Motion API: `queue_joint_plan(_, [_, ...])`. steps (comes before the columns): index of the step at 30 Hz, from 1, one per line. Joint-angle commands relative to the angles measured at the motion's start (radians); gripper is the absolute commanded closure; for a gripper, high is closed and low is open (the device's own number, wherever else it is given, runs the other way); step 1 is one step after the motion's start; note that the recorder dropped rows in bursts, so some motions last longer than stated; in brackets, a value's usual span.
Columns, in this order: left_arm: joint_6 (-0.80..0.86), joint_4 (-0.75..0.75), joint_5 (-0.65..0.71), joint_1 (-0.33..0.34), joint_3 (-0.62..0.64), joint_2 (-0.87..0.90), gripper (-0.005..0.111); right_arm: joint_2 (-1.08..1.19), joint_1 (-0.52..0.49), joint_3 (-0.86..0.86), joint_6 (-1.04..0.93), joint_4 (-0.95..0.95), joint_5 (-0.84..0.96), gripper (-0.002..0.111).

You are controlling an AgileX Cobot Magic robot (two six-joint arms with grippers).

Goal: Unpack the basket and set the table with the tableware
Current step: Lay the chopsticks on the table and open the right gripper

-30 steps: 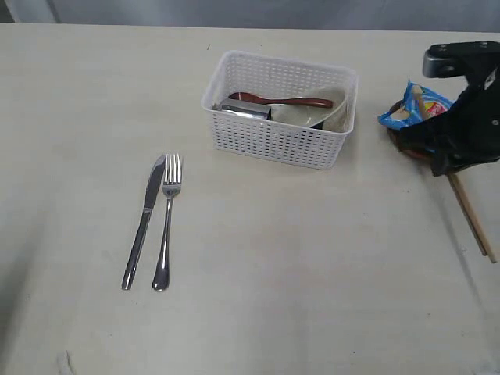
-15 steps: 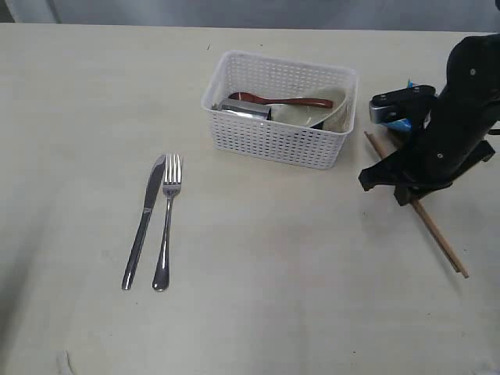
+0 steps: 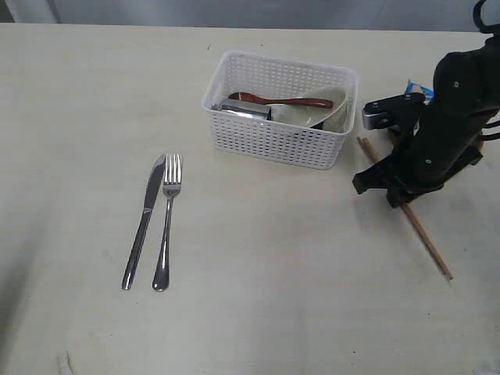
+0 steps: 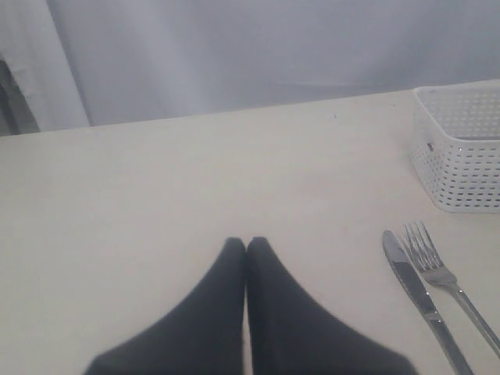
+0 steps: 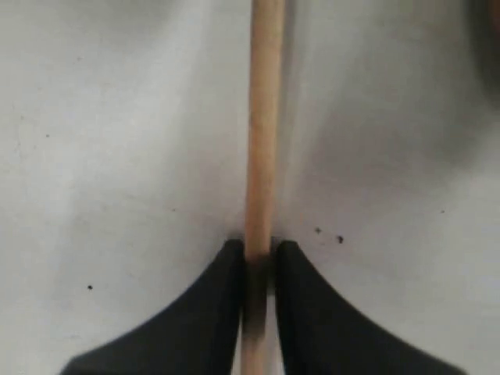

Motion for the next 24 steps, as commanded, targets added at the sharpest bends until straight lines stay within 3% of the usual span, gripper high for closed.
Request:
queue_joint_plan(1, [-0.003, -0.004, -0.008, 0.001, 0.002, -0.003, 0.107, 0.022, 0.001, 0.002, 0.01, -0.007, -0.027, 0.061])
queue_joint_plan(3, [-0.003, -0.004, -0.008, 0.001, 0.002, -0.003, 0.107, 0.022, 0.001, 0.002, 0.01, -0.007, -0.027, 0.054])
queue_joint_plan(16, [-0.003, -0.004, -0.008, 0.001, 0.002, -0.003, 0.107, -0.049, 0.001, -0.103, 0.041, 0.003, 0.18, 0.055])
queue_joint_plan(24, [-0.003, -0.004, -0.008, 0.001, 0.002, -0.003, 0.107, -0.201, 0.001, -0.128, 0.079, 0.003, 0.215, 0.055])
